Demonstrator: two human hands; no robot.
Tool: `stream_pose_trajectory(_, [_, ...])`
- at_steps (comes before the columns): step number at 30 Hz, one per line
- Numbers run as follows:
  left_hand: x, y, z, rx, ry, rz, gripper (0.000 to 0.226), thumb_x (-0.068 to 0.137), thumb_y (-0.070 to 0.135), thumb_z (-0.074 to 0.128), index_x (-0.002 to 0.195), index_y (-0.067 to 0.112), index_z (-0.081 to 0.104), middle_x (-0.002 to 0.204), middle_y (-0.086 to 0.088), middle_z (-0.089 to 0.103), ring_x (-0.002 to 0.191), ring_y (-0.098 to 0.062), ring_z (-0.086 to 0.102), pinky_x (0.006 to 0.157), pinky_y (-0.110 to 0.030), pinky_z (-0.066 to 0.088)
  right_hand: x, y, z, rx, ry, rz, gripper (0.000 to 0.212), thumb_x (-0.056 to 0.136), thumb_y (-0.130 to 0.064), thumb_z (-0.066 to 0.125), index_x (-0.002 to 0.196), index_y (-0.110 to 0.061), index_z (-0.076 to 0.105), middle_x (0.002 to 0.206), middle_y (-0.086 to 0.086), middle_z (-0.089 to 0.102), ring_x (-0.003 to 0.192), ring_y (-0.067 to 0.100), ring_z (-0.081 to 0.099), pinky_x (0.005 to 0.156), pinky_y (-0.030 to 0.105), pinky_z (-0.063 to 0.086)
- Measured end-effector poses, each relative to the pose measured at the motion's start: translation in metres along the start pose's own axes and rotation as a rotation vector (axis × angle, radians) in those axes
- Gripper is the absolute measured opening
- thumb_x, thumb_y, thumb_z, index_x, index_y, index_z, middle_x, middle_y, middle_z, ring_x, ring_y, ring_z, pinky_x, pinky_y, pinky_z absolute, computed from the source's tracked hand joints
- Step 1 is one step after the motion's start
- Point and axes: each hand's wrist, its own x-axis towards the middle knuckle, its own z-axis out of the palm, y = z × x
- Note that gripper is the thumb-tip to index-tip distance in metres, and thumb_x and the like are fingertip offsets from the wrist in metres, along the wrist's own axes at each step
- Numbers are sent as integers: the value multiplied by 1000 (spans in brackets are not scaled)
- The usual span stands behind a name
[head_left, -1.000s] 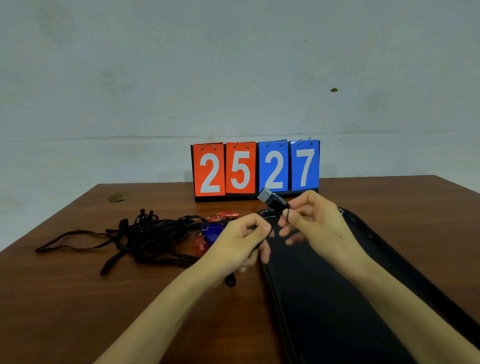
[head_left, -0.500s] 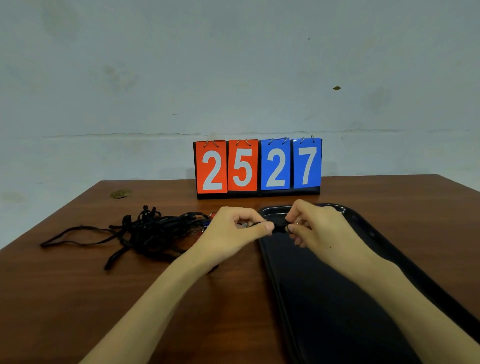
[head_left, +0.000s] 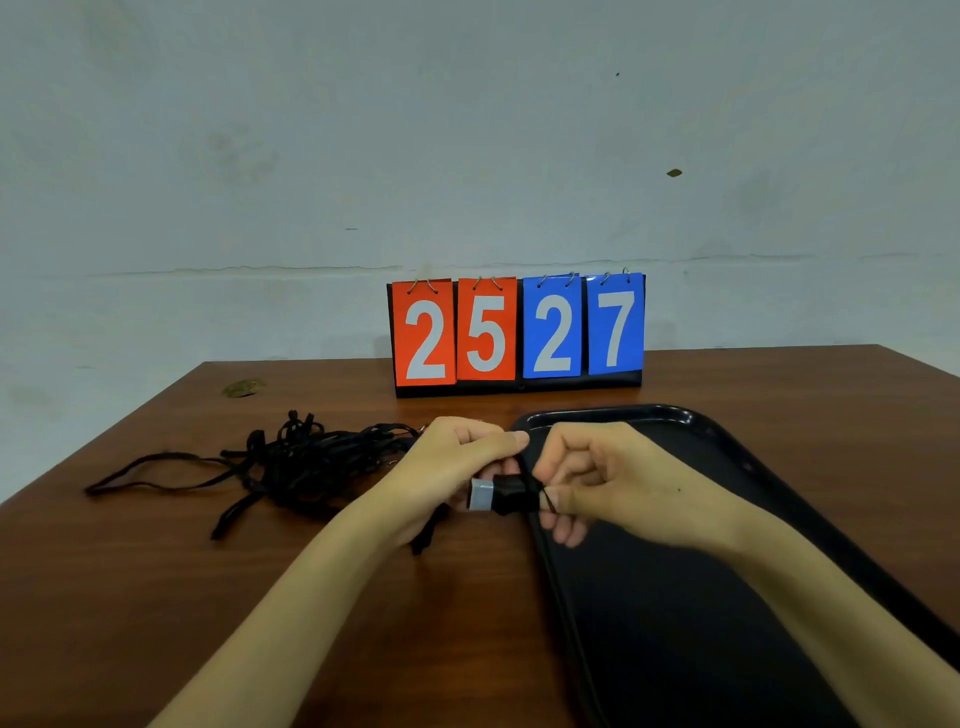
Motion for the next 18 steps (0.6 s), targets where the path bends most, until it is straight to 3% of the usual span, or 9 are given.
stream_pose_trajectory(5, [0, -2, 10, -179, -39, -30, 26, 96, 13, 46, 75, 9, 60, 49, 3, 49, 36, -8, 29, 38, -20, 17, 0, -6, -3, 122, 72, -33, 9, 87, 2, 55, 90, -6, 57, 73, 8, 70, 65, 19, 68, 58, 24, 55])
stream_pose_trajectory(9, [1, -6, 15, -224, -45, -35, 29, 94, 29, 50, 77, 8, 60, 54, -2, 50, 34, -8, 29, 37, -21, 17, 0, -7, -8, 202, 243, -35, 8, 87, 1, 55, 91, -5, 57, 71, 7, 70, 62, 17, 68, 57, 23, 55])
stream_pose_trajectory(18, [3, -9, 16, -161, -12, 33, 29, 97, 29, 45, 99, 6, 64, 54, -1, 50, 35, -8, 29, 34, -18, 22, 3, 8, -18, 82, 543, 51, 9, 88, -3, 57, 88, -12, 57, 74, 9, 69, 63, 16, 69, 61, 26, 58])
